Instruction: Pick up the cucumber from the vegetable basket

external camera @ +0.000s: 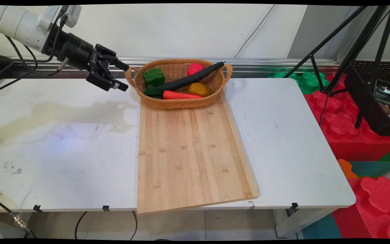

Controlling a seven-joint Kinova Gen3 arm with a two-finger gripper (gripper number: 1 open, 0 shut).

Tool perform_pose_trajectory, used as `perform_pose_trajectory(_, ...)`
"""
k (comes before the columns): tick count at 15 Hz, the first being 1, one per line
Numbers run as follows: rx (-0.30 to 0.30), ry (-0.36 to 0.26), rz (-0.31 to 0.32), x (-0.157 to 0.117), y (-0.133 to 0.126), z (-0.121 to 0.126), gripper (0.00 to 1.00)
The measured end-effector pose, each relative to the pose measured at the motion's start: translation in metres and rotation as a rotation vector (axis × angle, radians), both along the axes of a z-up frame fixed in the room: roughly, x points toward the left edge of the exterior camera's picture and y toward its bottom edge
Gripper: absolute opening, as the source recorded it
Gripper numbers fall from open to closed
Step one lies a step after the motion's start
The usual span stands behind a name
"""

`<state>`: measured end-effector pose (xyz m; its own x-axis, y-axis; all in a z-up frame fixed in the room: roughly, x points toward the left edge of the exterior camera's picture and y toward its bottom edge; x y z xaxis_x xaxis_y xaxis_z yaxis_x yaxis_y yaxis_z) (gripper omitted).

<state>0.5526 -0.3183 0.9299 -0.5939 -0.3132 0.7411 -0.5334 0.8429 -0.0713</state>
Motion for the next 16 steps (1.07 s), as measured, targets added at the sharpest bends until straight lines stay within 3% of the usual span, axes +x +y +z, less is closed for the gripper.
perform_pose_trajectory(10,-0.109,-0.043,0.057,-0.022,-0.056,-0.011,1.00)
perform_pose_trajectory(16,-0.122,-0.094,0.096,-0.040,-0.101,-0.036,1.00)
